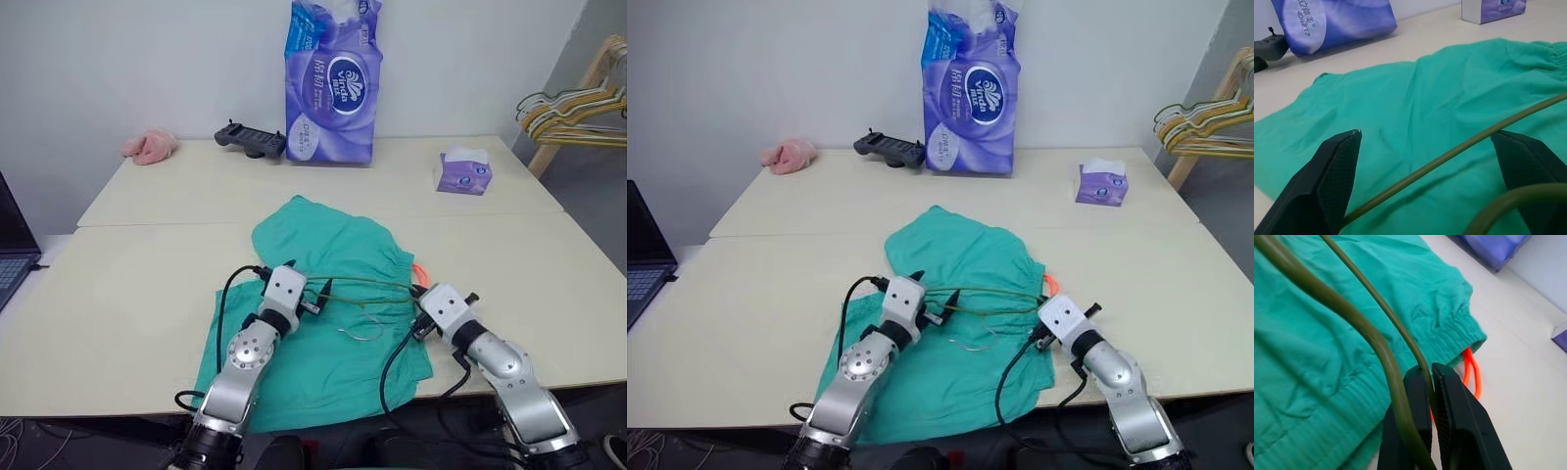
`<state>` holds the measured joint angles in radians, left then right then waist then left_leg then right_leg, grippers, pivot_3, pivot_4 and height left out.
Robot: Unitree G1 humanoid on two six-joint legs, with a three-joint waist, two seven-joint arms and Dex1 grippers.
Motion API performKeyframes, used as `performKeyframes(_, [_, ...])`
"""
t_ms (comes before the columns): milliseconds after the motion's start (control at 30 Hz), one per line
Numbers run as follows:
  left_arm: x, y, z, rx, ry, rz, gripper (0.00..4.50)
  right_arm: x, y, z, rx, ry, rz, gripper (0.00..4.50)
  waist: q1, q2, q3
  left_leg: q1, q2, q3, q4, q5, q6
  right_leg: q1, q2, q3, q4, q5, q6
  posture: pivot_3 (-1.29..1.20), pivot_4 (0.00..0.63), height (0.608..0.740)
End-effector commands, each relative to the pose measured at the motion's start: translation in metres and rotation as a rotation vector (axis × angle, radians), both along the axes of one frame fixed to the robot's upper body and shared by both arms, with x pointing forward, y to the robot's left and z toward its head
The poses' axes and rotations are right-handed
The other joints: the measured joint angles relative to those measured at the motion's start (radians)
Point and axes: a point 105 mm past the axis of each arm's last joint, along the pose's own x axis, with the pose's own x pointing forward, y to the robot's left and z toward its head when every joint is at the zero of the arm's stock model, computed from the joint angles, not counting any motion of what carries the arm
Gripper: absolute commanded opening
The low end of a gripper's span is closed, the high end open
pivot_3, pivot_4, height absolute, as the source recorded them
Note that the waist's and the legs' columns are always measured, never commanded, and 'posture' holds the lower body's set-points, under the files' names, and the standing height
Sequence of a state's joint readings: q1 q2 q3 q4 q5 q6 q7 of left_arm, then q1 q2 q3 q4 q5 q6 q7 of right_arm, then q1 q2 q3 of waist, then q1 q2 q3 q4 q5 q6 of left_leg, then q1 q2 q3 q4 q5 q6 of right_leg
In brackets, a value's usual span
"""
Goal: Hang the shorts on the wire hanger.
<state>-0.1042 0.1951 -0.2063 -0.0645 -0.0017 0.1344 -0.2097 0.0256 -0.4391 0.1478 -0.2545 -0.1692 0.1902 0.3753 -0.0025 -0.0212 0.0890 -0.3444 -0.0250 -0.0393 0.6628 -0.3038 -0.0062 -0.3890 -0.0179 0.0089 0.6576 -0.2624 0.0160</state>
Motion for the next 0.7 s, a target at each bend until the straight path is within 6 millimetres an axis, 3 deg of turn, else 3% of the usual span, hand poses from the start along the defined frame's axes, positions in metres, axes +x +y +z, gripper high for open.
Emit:
performKeyframes(33, [0.076, 0.026, 0.094, -0.031, -0.175, 0.068, 4.46, 0.057, -0.036, 0.086, -0.158, -0.154, -0.148, 0.0, 0.0, 0.0, 0.0, 0.0, 0.0, 0.0, 0.0, 0.0, 0.0, 0.0, 0.0, 0.0, 0.0, 0.0, 0.0, -0.05, 0.052, 0.74])
performKeyframes(700, [0.086, -0.006, 0.116, 0.205, -0.267, -0.228, 4.46, 0.089, -0.072, 0.128, -0.376, -0.204, -0.083, 0.0, 0.0, -0.001, 0.0, 0.0, -0.001, 0.0, 0.0, 0.0, 0.0, 0.0, 0.0, 0.0, 0.0, 0.003, -0.004, -0.05, 0.071, 0.74])
